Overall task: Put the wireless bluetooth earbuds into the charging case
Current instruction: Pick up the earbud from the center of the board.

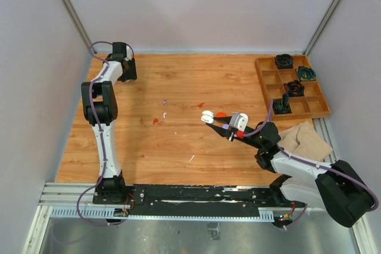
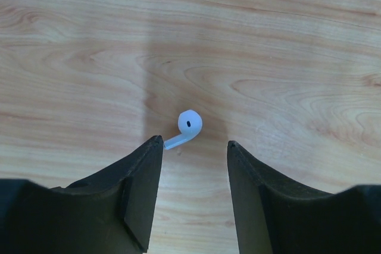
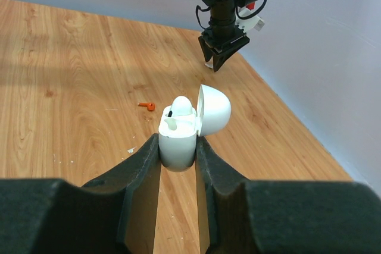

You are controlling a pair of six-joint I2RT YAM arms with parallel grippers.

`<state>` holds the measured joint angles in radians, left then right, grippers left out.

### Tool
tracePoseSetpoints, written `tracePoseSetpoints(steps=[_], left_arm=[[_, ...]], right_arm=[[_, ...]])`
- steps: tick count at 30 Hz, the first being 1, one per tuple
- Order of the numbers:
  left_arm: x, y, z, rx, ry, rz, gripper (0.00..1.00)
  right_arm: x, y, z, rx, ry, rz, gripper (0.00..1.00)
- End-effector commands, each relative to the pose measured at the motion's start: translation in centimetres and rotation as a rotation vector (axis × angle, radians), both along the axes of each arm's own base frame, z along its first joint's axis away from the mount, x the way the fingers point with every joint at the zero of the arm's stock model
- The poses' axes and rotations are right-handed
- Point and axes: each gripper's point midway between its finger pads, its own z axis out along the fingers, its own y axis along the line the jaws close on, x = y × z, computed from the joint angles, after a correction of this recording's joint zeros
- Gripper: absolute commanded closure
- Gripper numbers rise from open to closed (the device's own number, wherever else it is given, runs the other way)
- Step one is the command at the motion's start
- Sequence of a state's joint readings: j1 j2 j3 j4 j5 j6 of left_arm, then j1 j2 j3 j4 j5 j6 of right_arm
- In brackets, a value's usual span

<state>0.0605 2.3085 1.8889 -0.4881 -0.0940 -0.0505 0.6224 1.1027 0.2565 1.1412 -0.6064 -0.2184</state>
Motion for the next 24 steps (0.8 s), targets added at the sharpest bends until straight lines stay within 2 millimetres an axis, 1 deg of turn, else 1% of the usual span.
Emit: tracePoseSetpoints(steps=[1, 8, 15, 18, 24], left_arm=[[1.1, 0.5, 0.4, -0.011, -0.013, -0.022, 0.48], [1.2, 1.2, -0.7, -0.003, 0.004, -0.016, 0.5], [1.2, 0.8, -1.8, -0.026, 0.02, -0.034, 0.53], [1.0, 0.5, -2.5, -0.043, 0.034, -0.038, 0.57], [-0.5, -0.1, -4.0, -0.072, 0.097, -0.039, 0.67]], right_arm=[[-0.9, 1.1, 0.8, -0.001, -0.043, 0.053, 0.98], [-0.8, 1.1, 0.7, -0.006, -0.038, 0.054, 0.98], [-0.8, 1.2, 0.7, -0.008, -0.039, 0.059, 0.99], [-0.8, 1.2, 0.8, -0.006, -0.039, 0.059, 0.99], [-0.9, 1.2, 1.0, -0.001, -0.042, 0.061, 0.99]])
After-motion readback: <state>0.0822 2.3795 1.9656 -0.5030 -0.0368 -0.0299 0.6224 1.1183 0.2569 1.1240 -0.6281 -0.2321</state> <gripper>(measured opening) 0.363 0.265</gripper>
